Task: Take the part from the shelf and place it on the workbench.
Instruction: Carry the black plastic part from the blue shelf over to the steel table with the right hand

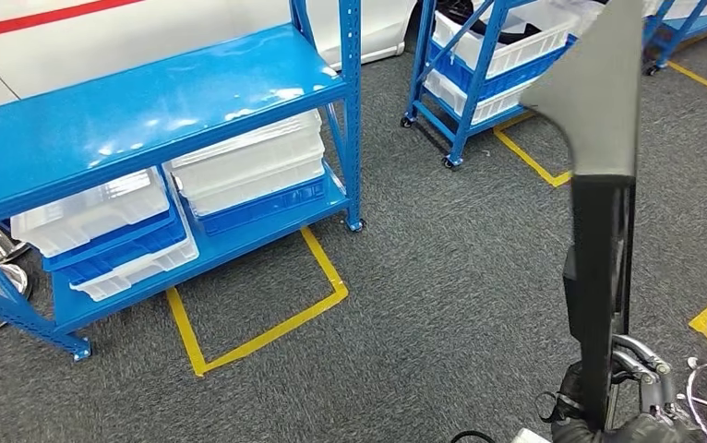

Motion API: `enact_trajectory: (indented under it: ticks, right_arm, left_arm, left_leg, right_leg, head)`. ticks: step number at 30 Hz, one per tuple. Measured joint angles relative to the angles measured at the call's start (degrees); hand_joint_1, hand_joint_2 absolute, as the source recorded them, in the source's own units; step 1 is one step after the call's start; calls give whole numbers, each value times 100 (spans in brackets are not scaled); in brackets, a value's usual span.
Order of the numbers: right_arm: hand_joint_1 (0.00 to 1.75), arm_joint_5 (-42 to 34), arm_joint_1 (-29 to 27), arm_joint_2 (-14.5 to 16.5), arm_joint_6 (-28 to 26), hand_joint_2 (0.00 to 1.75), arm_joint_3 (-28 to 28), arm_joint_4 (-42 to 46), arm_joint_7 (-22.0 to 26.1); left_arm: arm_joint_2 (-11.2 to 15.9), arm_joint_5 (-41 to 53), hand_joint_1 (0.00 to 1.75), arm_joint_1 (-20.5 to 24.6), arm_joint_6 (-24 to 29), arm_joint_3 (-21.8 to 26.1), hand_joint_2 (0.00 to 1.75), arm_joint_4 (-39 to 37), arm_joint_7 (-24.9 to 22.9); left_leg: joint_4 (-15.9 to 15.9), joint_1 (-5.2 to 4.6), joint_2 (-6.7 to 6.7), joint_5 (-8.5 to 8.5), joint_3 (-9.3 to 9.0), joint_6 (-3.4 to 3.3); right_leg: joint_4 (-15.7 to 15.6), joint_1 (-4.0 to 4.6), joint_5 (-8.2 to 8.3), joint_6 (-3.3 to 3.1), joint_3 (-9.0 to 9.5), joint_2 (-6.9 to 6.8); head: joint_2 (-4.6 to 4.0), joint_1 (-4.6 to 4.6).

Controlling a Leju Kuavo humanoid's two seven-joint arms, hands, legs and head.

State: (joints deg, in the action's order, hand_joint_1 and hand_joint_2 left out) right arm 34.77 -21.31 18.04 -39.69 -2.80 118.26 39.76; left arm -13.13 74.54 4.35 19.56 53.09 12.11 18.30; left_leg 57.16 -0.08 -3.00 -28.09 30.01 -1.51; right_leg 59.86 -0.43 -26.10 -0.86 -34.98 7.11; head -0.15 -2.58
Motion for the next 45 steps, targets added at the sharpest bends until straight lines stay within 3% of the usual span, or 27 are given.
enact_trajectory:
  ticks: [2,4,6,7,9,11,12,15,17,19,20,21,22,23,24,26,28,30,31,33,35,37,38,41,43,45]
  right_arm:
    - [175,-31,-3,8,-3,175,-10,78,0]
    - [175,-45,2,8,-5,175,-15,110,0]
    - [175,-78,-4,8,-5,175,-21,121,0]
    - [175,-102,-8,8,-5,175,-25,132,0]
    - [175,-144,-9,9,-5,175,-34,176,0]
    - [175,-164,-9,11,-5,175,-42,225,0]
    - [175,-167,-14,13,-5,175,-45,244,0]
    - [175,-170,-56,19,-6,175,-59,274,0]
    - [175,-176,-94,24,-7,175,-65,292,1]
    - [175,-190,-119,37,-7,175,-69,305,1]
    - [175,-196,-132,42,-7,175,-70,305,0]
    - [175,-199,-154,45,-7,175,-72,305,0]
    - [175,-202,-178,45,-7,175,-76,305,0]
    - [175,-209,-199,45,-7,175,-81,305,0]
    - [175,-220,-216,45,-7,175,-87,305,0]
    - [175,-253,-243,45,-7,175,-100,310,0]
    - [175,-288,-269,45,-7,175,-111,315,0]
    - [175,-311,-302,45,-7,175,-119,325,0]
    - [175,-317,-322,44,-8,175,-122,333,0]
    - [175,-321,-337,42,-9,175,-126,355,1]
    - [175,-324,-338,38,-9,175,-126,364,2]
    - [175,-333,-351,32,-8,175,-127,364,1]
    - [175,-336,-356,29,-8,175,-128,364,0]
    - [175,-337,-351,21,-7,175,-128,362,0]
    - [175,-333,-345,13,-8,175,-128,359,-1]
    - [175,-327,-346,3,-9,175,-129,357,-1]
  left_arm:
    - [1,3,0,2,-1,1,175,0,3]
    - [2,3,0,-5,-2,1,175,0,5]
    - [4,3,0,-14,-2,2,175,0,4]
    - [5,4,0,-14,-2,3,175,0,4]
    - [4,5,0,-7,-2,3,175,0,1]
    - [3,7,0,-5,-2,3,175,0,-7]
    - [3,9,0,-4,1,3,175,0,-11]
    - [3,31,0,9,25,3,175,0,-17]
    - [-4,61,0,18,40,3,175,0,-21]
    - [-15,93,0,7,44,3,175,0,-32]
    - [-19,106,0,-5,44,3,175,-1,-40]
    - [-21,114,0,-19,44,3,175,-1,-48]
    - [-23,120,0,-30,44,3,175,-2,-55]
    - [-25,122,0,-38,44,3,175,-2,-61]
    - [-26,126,0,-39,45,3,175,-2,-65]
    - [-26,136,0,-38,48,3,175,-2,-66]
    - [-28,150,0,-27,48,2,175,-2,-65]
    - [-38,166,0,-10,48,2,175,-2,-58]
    - [-45,173,0,-4,48,2,175,-2,-52]
    - [-62,183,0,-6,47,3,175,-2,-38]
    - [-71,188,0,-19,46,3,175,-2,-30]
    - [-73,189,0,-33,46,3,175,-2,-26]
    - [-74,189,0,-33,45,3,175,-2,-22]
    - [-81,189,0,-16,42,3,175,-2,-13]
    - [-83,185,0,-7,40,3,175,-2,-6]
    - [-84,178,0,4,38,3,175,-2,8]
  left_leg:
    - [-97,14,157,63,-28,-56]
    - [-129,4,325,79,-29,-93]
    - [-115,-1,499,68,-14,-99]
    - [-105,3,576,59,-8,-92]
    - [-59,21,711,23,-4,-48]
    - [7,15,812,-36,0,28]
    - [32,7,851,-59,-7,67]
    - [45,15,939,-90,-39,167]
    - [249,48,747,-272,36,224]
    - [889,65,461,-653,313,247]
    - [1279,65,398,-820,494,244]
    - [1583,65,367,-907,640,235]
    - [1699,64,352,-880,703,218]
    - [1590,63,333,-741,663,192]
    - [1267,59,278,-520,523,157]
    - [497,49,6,-166,192,84]
    - [130,33,-177,-90,37,50]
    - [48,34,-96,-71,4,23]
    - [-2,42,-32,-38,-16,1]
    - [-111,61,131,30,-49,-59]
    - [-137,42,313,37,-55,-95]
    - [-124,36,496,19,-45,-94]
    - [-113,39,577,8,-42,-82]
    - [-29,52,771,-70,-43,0]
    - [39,35,852,-132,-46,77]
    - [56,24,932,-159,-76,143]
  right_leg:
    - [258,23,-183,41,-128,-237]
    - [905,16,-563,77,-421,-544]
    - [1428,-35,-759,132,-648,-638]
    - [1428,-62,-707,158,-628,-664]
    - [838,-110,-397,201,-278,-780]
    - [202,-94,-218,189,77,-977]
    - [57,-74,-208,161,149,-1030]
    - [32,-45,-206,47,130,-908]
    - [7,-57,-177,-26,125,-806]
    - [-1,-51,-156,-83,110,-701]
    - [0,-37,-149,-100,100,-638]
    - [1,-22,-144,-110,95,-568]
    - [3,-8,-141,-115,94,-491]
    - [6,2,-140,-116,98,-410]
    - [10,8,-139,-116,105,-330]
    - [23,5,-133,-103,106,-192]
    - [25,-18,-108,-53,70,-77]
    - [6,-36,-69,27,32,29]
    - [18,-33,-73,56,15,-10]
    - [299,-6,-273,92,-124,-301]
    - [939,-11,-643,126,-424,-581]
    - [1412,-50,-802,172,-631,-643]
    - [1400,-74,-740,196,-608,-665]
    - [440,-109,-316,240,-51,-904]
    - [65,-82,-256,190,152,-1030]
    - [58,-60,-264,108,139,-961]
  head:
    - [0,-13]
    - [0,-24]
    - [0,-23]
    - [0,-22]
    - [0,-24]
    - [0,-24]
    - [0,-20]
    - [0,-7]
    - [0,-6]
    - [0,-4]
    - [0,-3]
    - [0,-3]
    - [0,-3]
    - [0,-3]
    - [0,-3]
    - [0,-5]
    - [0,-2]
    - [0,1]
    - [0,0]
    - [0,-12]
    - [0,-21]
    - [0,-20]
    - [0,-19]
    - [0,-20]
    - [0,-16]
    - [0,-14]
